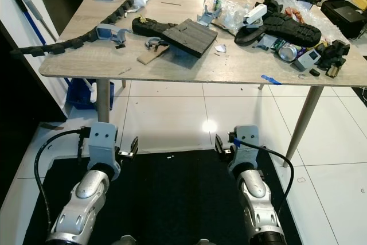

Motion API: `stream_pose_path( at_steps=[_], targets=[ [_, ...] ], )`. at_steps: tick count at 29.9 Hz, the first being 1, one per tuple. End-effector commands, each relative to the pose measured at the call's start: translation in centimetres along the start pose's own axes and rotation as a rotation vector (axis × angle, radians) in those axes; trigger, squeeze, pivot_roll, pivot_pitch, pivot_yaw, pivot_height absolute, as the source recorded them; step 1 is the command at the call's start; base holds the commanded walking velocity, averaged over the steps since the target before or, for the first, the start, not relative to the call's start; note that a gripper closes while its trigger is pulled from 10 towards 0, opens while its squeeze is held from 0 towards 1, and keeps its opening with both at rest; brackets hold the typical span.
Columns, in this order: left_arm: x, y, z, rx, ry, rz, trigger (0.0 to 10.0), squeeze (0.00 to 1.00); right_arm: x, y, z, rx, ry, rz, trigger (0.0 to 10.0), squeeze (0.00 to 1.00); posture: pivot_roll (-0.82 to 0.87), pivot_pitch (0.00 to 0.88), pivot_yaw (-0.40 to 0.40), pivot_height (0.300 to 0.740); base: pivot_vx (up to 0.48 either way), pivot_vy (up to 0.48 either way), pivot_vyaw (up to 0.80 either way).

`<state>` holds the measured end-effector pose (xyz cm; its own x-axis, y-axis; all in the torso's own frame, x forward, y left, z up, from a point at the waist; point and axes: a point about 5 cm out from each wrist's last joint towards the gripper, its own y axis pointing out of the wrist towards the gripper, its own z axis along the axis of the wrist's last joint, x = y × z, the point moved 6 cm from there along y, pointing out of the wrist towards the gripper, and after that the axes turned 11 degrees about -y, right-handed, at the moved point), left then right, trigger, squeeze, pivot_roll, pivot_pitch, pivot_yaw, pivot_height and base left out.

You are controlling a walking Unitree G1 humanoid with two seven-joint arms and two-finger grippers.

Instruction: Picking trash to rubbish bin

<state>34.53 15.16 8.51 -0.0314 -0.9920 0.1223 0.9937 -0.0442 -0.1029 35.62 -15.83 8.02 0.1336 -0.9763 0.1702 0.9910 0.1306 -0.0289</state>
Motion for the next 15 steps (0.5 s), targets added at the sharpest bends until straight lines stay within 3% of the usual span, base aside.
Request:
stream_pose_path(
  at_steps=[1, 15],
  targets=[
    [0.01, -0.16, -0.44, -0.010, -0.003, 0.003, 10.0, 0.00, 0.19, -0.25, -0.47, -0.010, 0.008, -0.007, 10.0, 0.00, 0.00, 0.140, -0.036, 0.740, 0.000, 0.000, 0.00],
    [-0.05, -0.10, -0.35, -0.006, -0.004, 0.006, 10.0, 0.00, 0.09, -0.14, -0.43, -0.008, 0.013, -0.001, 10.0, 0.00, 0.00, 0.137, -0.038, 0.740, 0.000, 0.000, 0.00]
  ],
)
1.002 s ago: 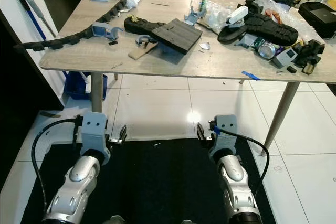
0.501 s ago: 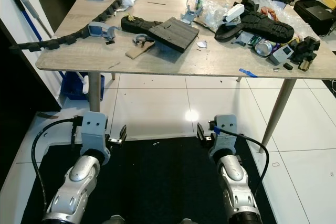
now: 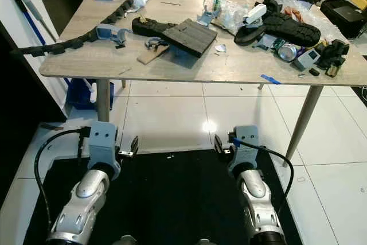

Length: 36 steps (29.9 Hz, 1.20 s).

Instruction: Picking trash to rubbish bin

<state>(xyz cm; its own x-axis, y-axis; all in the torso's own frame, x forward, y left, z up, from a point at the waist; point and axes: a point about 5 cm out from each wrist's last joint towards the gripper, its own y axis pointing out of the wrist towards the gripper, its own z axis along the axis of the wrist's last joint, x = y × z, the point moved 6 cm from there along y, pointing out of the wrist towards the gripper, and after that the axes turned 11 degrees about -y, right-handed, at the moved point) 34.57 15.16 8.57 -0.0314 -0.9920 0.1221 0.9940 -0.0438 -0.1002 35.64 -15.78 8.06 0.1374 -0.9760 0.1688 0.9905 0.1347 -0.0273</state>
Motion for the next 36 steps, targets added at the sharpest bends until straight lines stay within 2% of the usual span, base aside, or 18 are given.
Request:
stream_pose_path(
  at_steps=[1, 8, 13, 17, 19, 36],
  targets=[
    [-0.09, -0.14, -0.41, -0.008, -0.005, 0.007, 10.0, 0.00, 0.10, -0.16, -0.47, -0.011, 0.011, -0.004, 10.0, 0.00, 0.00, 0.137, -0.038, 0.740, 0.000, 0.000, 0.00],
    [-0.03, -0.26, -0.37, -0.004, -0.014, 0.006, 10.0, 0.00, 0.11, -0.19, -0.47, -0.011, 0.009, -0.002, 10.0, 0.00, 0.00, 0.142, -0.042, 0.740, 0.000, 0.000, 0.00],
    [0.51, -0.27, -0.22, 0.001, 0.033, -0.028, 10.0, 0.00, 0.11, -0.19, -0.46, -0.011, 0.009, -0.002, 10.0, 0.00, 0.00, 0.145, -0.041, 0.740, 0.000, -0.096, 0.00],
    [0.61, -0.31, -0.36, -0.005, 0.025, -0.029, 10.0, 0.00, 0.09, -0.19, -0.44, -0.011, 0.009, -0.002, 10.0, 0.00, 0.00, 0.146, -0.040, 0.740, 0.000, -0.480, 0.00],
    [0.28, -0.29, -0.53, -0.012, -0.008, -0.005, 10.0, 0.00, 0.09, -0.19, -0.44, -0.011, 0.010, -0.004, 10.0, 0.00, 0.00, 0.146, -0.039, 0.740, 0.000, 0.000, 0.00],
    [0.06, -0.20, -0.61, -0.021, -0.001, 0.000, 10.0, 0.00, 0.10, -0.18, -0.53, -0.014, 0.010, -0.004, 10.0, 0.00, 0.00, 0.146, -0.039, 0.740, 0.000, 0.000, 0.00]
  ],
)
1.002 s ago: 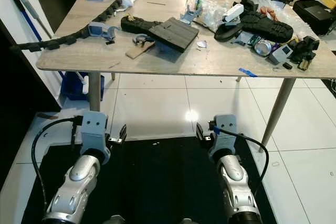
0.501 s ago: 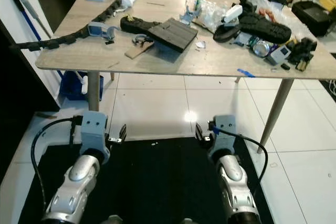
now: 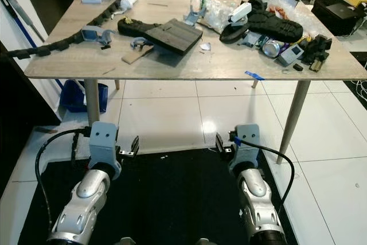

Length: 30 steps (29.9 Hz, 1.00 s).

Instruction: Picking trash to rubbish bin

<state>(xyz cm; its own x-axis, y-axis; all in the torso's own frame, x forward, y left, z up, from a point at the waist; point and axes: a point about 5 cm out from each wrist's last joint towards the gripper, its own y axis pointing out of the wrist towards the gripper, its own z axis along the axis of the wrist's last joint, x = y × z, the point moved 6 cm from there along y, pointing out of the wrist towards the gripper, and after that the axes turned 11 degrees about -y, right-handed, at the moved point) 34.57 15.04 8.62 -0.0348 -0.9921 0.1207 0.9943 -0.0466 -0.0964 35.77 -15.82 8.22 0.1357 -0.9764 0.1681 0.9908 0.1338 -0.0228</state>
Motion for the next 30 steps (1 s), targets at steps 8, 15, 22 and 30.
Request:
stream_pose_path(
  at_steps=[8, 15, 22, 30],
  targets=[
    [-0.1, -0.1, -0.4, -0.014, -0.023, 0.004, 10.0, 0.00, 0.1, -0.3, -0.8, -0.021, 0.018, -0.006, 10.0, 0.00, 0.00, 0.146, -0.037, 0.740, 0.000, 0.000, 0.00],
    [0.1, -0.1, 0.2, 0.013, -0.021, 0.000, 10.0, 0.00, 0.2, -0.1, 0.0, 0.005, 0.018, -0.011, 10.0, 0.00, 0.00, 0.149, -0.036, 0.740, 0.000, 0.000, 0.00],
    [0.3, 0.0, 0.7, 0.030, -0.025, -0.012, 10.0, 0.00, 0.6, 0.1, 0.5, 0.021, 0.018, -0.018, 10.0, 0.00, 0.00, 0.147, -0.036, 0.740, 0.000, 0.000, 0.00],
    [0.5, 0.3, 2.7, 0.097, -0.037, -0.018, 10.0, 0.00, 1.4, 0.6, 2.0, 0.068, 0.022, -0.038, 10.0, 0.00, 0.00, 0.147, -0.037, 0.740, 0.000, 0.000, 0.00]
  ],
)
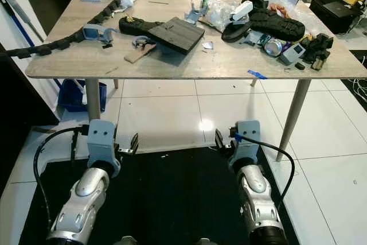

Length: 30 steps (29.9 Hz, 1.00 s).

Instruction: Picking trash to rubbish bin

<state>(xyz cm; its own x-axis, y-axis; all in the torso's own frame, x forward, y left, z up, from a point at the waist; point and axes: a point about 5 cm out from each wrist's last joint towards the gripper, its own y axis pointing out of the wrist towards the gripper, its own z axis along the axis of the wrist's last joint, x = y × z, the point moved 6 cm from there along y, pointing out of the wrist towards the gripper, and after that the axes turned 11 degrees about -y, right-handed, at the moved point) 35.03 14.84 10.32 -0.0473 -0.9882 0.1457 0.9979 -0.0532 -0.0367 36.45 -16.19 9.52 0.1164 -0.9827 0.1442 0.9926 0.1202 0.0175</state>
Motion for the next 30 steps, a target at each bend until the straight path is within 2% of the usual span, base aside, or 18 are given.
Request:
stream_pose_path(
  at_steps=[1, 6, 11, 16, 24, 30],
  targets=[
    [0.2, 0.2, 1.4, 0.053, -0.017, -0.010, 10.0, 0.00, 0.9, 0.2, 1.1, 0.040, -0.002, -0.022, 10.0, 0.00, 0.00, 0.147, -0.037, 0.740, 0.000, 0.000, 0.00],
    [0.6, 0.4, 2.4, 0.086, -0.022, -0.025, 10.0, 0.00, 1.3, 0.5, 2.2, 0.070, -0.003, -0.028, 10.0, 0.00, 0.00, 0.146, -0.035, 0.740, 0.000, 0.000, 0.00],
    [0.8, 0.4, 2.9, 0.101, -0.027, -0.031, 10.0, 0.00, 1.2, 1.0, 3.4, 0.104, -0.015, -0.013, 10.0, 0.00, 0.00, 0.146, -0.036, 0.740, 0.301, 0.000, 0.00],
    [0.8, 0.4, 3.1, 0.105, -0.028, -0.033, 10.0, 0.00, 1.0, 1.4, 4.6, 0.127, 0.013, -0.009, 10.0, 0.00, 0.00, 0.146, -0.036, 0.740, 0.343, 0.000, 0.00],
    [0.6, 0.5, 3.5, 0.117, -0.034, -0.026, 10.0, 0.00, 0.0, 1.9, 6.4, 0.168, 0.002, 0.052, 10.0, 0.00, 0.00, 0.146, -0.037, 0.740, 0.353, 0.000, 0.00],
    [0.5, 0.6, 3.6, 0.123, -0.043, -0.016, 10.0, 0.00, -0.6, 1.8, 6.9, 0.181, -0.017, 0.090, 10.0, 0.00, 0.00, 0.146, -0.038, 0.740, 0.359, 0.000, 0.00]
  ],
)
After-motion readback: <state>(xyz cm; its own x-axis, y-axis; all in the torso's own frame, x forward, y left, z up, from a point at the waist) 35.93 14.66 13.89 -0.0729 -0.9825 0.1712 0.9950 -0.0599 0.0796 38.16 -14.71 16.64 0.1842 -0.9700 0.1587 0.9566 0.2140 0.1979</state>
